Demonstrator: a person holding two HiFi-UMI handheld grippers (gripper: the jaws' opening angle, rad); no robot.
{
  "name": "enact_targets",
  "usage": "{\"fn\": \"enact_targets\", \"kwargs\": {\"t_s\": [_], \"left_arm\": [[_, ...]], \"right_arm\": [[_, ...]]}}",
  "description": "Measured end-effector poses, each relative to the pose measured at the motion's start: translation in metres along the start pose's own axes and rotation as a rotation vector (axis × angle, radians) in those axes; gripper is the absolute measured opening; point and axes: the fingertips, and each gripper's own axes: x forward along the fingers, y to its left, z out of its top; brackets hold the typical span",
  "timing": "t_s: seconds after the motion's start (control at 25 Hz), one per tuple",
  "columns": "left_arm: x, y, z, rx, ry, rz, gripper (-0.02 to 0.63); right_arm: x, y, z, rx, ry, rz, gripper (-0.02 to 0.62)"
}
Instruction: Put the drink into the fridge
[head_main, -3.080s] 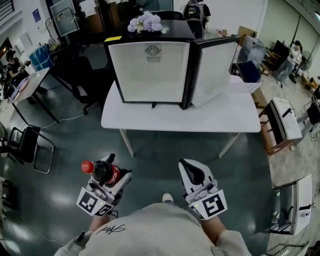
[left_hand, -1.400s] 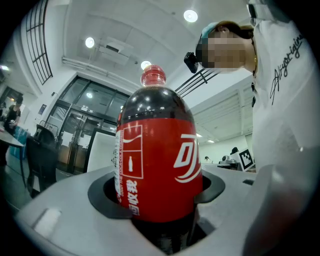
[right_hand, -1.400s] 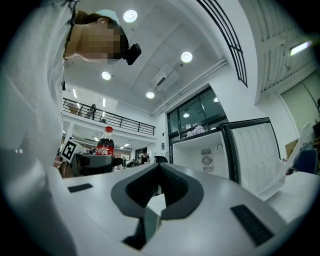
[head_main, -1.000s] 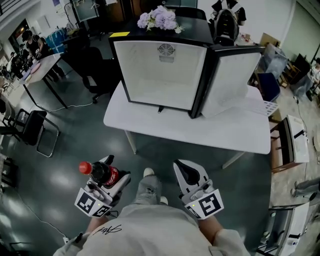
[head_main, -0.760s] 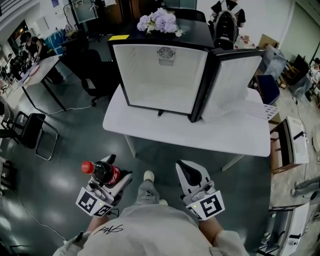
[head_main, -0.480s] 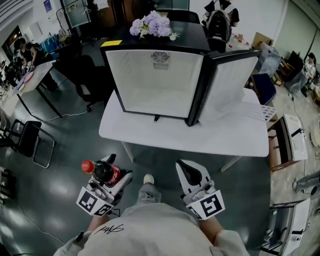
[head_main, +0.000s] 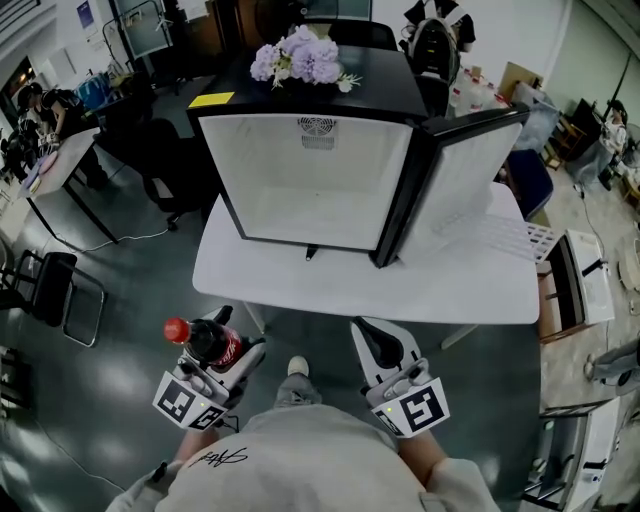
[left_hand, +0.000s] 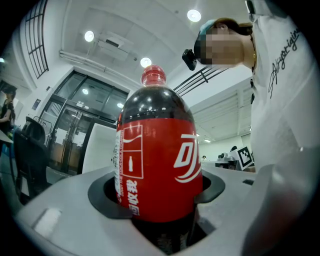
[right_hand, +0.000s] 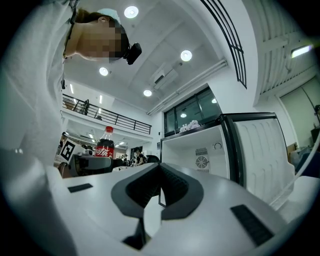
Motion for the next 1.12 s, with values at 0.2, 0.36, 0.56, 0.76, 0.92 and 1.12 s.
{"fn": "enact_targets", "kwargs": {"t_s": [0.2,0.36,0.56,0.76,0.92,1.12], "left_arm": [[0.016,0.017,-0.006,-0.004,0.009,-0.014,0.311],[0.032,0.032,-0.011,0.003,0.023,-0.03,0.311],[0.052,0.05,-0.013,0.014,0.028,-0.061,0.311],[0.068,0.067,-0.015,0.016,0.029,-0.094,0.311],[0.08,0.081,-0.02,0.014,0.039,-0.124,0.311],[0.094,0.096,-0.025,0.007,0.043,-0.168,0.311]], "right_arm": [[0.017,-0.014,-0.007,-0.001,0.017,-0.008,0.012],[0.032,-0.027,-0.013,-0.002,0.027,-0.025,0.012],[0.054,-0.041,-0.014,-0.005,0.027,-0.04,0.012],[0.073,-0.052,-0.016,-0.005,0.027,-0.062,0.012],[0.09,-0.06,-0.019,-0.01,0.034,-0.076,0.012],[0.109,-0.07,-0.023,-0.016,0.035,-0.1,0.012]]}}
